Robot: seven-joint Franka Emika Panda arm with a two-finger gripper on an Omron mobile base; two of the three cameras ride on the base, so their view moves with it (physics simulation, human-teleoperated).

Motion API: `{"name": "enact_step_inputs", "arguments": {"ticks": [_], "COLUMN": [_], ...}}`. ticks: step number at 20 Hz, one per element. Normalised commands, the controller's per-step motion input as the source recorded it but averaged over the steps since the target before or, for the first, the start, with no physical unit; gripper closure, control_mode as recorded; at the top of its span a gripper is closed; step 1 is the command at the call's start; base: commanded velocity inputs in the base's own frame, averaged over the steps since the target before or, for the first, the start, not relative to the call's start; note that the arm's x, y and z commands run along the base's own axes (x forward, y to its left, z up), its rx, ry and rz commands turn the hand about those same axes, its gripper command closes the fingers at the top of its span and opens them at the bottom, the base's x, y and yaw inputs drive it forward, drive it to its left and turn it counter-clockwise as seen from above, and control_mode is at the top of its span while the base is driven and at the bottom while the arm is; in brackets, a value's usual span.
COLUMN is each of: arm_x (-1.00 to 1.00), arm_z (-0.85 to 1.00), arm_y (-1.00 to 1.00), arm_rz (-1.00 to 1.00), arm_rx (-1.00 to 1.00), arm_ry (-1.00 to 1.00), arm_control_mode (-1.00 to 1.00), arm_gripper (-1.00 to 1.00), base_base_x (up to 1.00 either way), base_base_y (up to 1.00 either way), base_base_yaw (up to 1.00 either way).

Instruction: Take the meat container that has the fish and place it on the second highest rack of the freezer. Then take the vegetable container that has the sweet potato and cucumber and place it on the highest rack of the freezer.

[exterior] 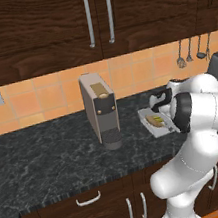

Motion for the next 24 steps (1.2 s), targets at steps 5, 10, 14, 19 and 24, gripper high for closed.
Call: {"name": "enact_step_inputs", "arguments": {"ticks": [5,10,14,19,24], "arm_x": [-0.01,-0.39,-0.28,-0.35,-0.64], "arm_z": [-0.44,0.6,1.0,0.93,0.95], "arm_y": [0.01,0.01,0.29,0.38,0.27], "arm_rz": [0.0,-0.12,-0.11,-0.01,0.0], "arm_rx": [0.0,0.0,0.0,-0.03,-0.06], "arm_ry": [-0.01,-0.11,-0.11,-0.01,0.0], "arm_control_mode": [-1.0,-1.0,-1.0,-1.0,-1.0], "arm_gripper": [1.0,1.0,1.0,1.0,1.0], "base_base_x": [0.0,0.0,0.0,0.0,0.0], "base_base_y": [0.0,0.0,0.0,0.0,0.0], "base_base_yaw": [0.0,0.0,0.0,0.0,0.0]}}
